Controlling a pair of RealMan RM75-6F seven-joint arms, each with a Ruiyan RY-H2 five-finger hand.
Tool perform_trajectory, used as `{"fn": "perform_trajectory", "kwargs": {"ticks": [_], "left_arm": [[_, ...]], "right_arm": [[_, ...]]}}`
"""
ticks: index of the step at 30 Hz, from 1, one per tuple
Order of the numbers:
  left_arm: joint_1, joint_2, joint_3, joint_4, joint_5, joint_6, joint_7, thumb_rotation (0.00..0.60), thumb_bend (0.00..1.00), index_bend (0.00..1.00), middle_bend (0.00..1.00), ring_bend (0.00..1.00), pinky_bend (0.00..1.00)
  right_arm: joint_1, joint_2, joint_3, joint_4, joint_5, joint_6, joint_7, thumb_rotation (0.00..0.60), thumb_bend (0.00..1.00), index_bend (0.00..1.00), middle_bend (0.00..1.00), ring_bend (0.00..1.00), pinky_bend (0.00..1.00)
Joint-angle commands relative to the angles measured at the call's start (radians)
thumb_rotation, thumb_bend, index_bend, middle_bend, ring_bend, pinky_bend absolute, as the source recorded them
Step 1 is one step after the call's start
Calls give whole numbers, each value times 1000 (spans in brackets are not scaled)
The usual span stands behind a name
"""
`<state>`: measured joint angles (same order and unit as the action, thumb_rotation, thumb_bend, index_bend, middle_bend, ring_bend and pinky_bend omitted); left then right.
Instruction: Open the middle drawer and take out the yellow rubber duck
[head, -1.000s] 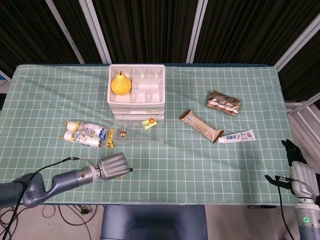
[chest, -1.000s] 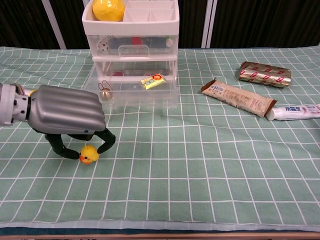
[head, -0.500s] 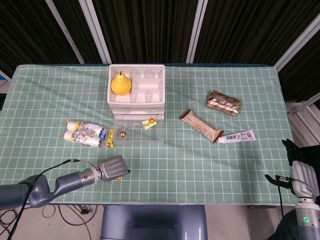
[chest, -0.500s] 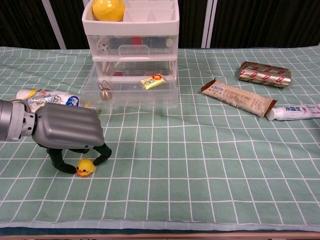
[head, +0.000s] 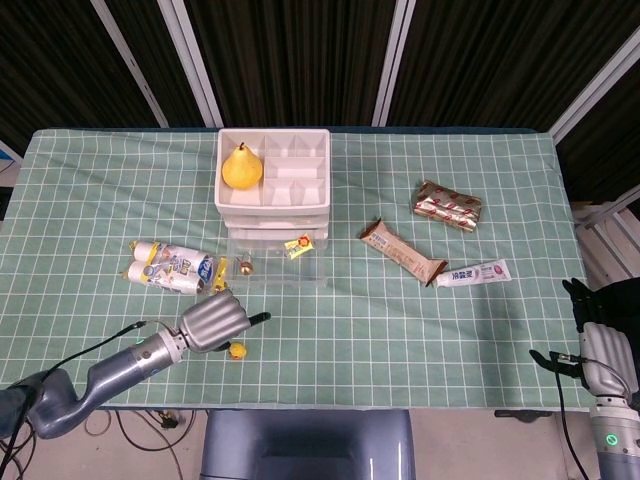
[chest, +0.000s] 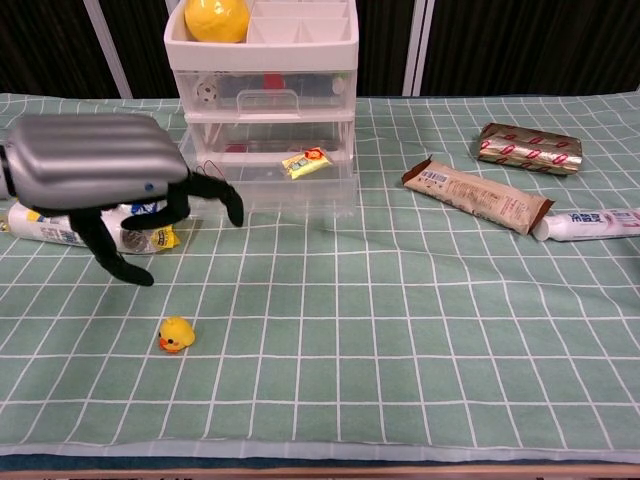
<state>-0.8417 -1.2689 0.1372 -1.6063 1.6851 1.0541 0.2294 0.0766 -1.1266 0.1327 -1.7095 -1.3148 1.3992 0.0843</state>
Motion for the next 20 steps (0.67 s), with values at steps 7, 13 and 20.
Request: {"fn": "perform_trajectory", "kwargs": {"ticks": [7, 13, 20], "left_arm": [[393, 81, -33, -143, -122, 492, 86, 600, 59, 56, 54, 59, 130], [520, 107, -52, -139, -246, 576, 40, 600, 26, 0, 0, 0, 0], [595, 104, -74, -73, -339, 570, -42, 600, 23, 0, 0, 0, 0]], "right_arm": [[1, -7, -9, 14, -25, 15, -35, 600, 64, 0, 0, 0, 219], [4, -24, -19, 42, -65, 42, -96, 600, 62, 0, 0, 0, 219], [2, -34, -24, 54, -79, 55, -123, 600, 62, 0, 0, 0, 219]]}}
